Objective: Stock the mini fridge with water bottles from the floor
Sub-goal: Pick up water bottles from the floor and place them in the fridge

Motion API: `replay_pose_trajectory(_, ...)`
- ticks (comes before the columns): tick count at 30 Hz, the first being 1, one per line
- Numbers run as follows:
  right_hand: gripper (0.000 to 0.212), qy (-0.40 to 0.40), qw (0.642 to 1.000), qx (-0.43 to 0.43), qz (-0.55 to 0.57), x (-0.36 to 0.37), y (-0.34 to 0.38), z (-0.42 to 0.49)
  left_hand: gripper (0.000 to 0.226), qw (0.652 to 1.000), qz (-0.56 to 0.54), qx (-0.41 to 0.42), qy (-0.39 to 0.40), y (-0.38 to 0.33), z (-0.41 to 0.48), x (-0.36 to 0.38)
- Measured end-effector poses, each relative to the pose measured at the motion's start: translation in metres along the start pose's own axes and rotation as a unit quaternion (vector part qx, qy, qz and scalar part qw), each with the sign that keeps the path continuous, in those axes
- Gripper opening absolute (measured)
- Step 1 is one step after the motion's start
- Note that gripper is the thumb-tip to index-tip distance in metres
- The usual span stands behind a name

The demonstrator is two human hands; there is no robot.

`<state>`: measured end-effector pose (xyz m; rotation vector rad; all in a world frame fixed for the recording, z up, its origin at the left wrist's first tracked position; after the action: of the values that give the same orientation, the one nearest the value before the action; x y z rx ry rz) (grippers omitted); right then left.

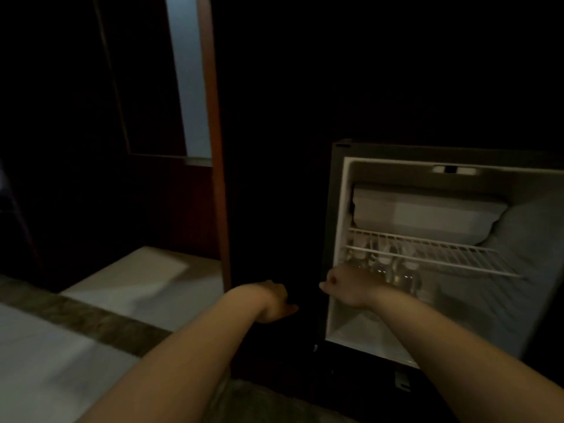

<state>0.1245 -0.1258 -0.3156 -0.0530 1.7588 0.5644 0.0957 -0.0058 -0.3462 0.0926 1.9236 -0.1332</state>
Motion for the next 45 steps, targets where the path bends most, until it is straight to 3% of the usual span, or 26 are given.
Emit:
replay_pose_trajectory(5,0.031,0.059,0.996,-0.052,-0.036,0.019,0.079,-0.011,0.047,1.000,-0.005,-0.022,-0.002,0.058,-0.052,0.008)
replay_pose_trajectory(13,0.030,0.054,0.980,-0.092,-0.166,0.078,0.182,-0.031,0.051,0.987,0.000,-0.159,0.013,0.161,-0.135,0.028)
replay_pose_trajectory(20,0.037,0.088,0.955,-0.158,-0.236,0.118,0.239,-0.037,0.054,0.927,-0.137,-0.341,0.074,0.267,-0.225,0.056)
replay_pose_trajectory(25,0.032,0.129,0.943,-0.220,-0.213,0.161,0.278,-0.046,0.061,0.890,-0.176,-0.403,0.120,0.308,-0.270,0.118)
replay_pose_trajectory(33,0.032,0.158,0.903,-0.314,-0.249,0.248,0.329,-0.072,0.067,0.867,-0.173,-0.435,0.168,0.323,-0.300,0.233)
replay_pose_trajectory(37,0.030,0.175,0.883,-0.341,-0.272,0.278,0.341,-0.079,0.058,0.865,-0.216,-0.436,0.124,0.323,-0.298,0.260)
replay_pose_trajectory(42,0.028,0.169,0.872,-0.361,-0.285,0.296,0.337,-0.080,0.033,0.898,-0.103,-0.427,0.023,0.311,-0.281,0.260)
replay_pose_trajectory(45,0.023,0.181,0.867,-0.354,-0.299,0.305,0.326,-0.079,0.025,0.882,-0.126,-0.452,-0.044,0.308,-0.282,0.264)
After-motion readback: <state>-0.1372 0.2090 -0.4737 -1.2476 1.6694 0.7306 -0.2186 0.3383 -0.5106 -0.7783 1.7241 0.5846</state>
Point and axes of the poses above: each hand's wrist, its own z-axis towards the middle knuckle, its own x-axis out of the palm, y = z × x, the point moved 10 cm from there along z, towards the middle knuckle, and after that the axes turned 1 degree about -x, right-handed, at the moved point
